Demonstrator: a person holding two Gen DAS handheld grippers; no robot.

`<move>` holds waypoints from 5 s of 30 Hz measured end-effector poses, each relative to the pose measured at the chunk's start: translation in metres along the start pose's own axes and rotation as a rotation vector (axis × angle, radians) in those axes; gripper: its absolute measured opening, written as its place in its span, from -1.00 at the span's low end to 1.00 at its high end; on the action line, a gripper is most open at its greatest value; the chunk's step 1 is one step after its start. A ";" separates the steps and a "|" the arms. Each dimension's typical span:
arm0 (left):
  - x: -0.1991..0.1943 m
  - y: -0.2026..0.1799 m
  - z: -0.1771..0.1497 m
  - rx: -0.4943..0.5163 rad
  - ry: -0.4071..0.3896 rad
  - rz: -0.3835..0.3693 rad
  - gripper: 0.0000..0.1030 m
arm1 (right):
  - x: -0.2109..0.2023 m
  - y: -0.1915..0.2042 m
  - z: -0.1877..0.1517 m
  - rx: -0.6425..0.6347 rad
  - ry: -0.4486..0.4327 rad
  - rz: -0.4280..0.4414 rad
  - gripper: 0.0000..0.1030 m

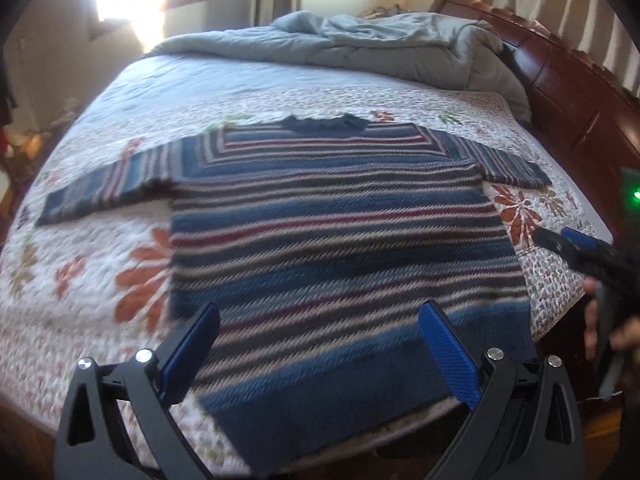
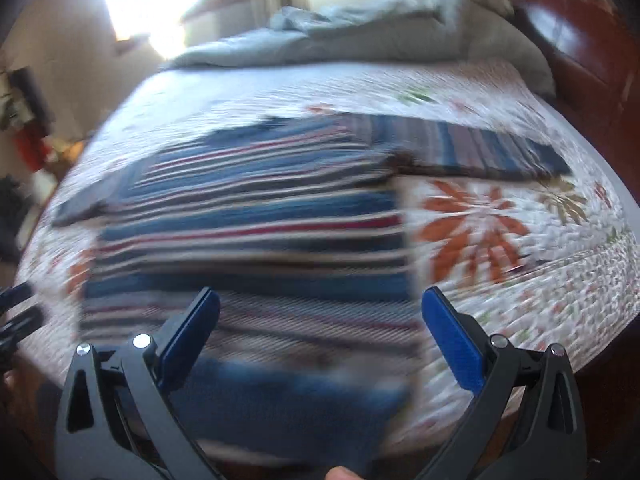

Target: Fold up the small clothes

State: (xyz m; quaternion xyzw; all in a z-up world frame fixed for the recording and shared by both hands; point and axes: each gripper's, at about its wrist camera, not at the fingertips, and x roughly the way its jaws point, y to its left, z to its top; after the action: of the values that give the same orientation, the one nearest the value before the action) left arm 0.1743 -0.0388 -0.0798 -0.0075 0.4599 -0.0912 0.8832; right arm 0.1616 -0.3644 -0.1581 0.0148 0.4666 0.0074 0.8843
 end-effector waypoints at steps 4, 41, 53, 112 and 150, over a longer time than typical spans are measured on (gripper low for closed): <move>0.037 -0.010 0.032 0.035 -0.028 -0.016 0.93 | 0.055 -0.103 0.038 0.107 0.061 -0.149 0.93; 0.149 -0.014 0.077 -0.103 -0.049 -0.139 0.93 | 0.197 -0.436 0.131 0.996 -0.084 0.290 -0.60; 0.136 0.026 0.063 -0.173 -0.026 -0.145 0.93 | 0.127 -0.344 0.208 0.714 -0.204 0.178 -0.83; 0.282 0.096 0.164 -0.688 0.193 -0.612 0.93 | 0.139 0.110 0.049 0.223 -0.027 0.670 0.24; 0.283 0.164 0.165 -0.603 0.128 -0.379 -0.84 | 0.149 0.110 0.048 0.216 -0.003 0.684 0.28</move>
State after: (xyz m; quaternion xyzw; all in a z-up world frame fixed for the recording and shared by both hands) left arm 0.4926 0.0629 -0.2296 -0.3472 0.5110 -0.1136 0.7781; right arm 0.2856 -0.2517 -0.2505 0.2637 0.4313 0.2537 0.8247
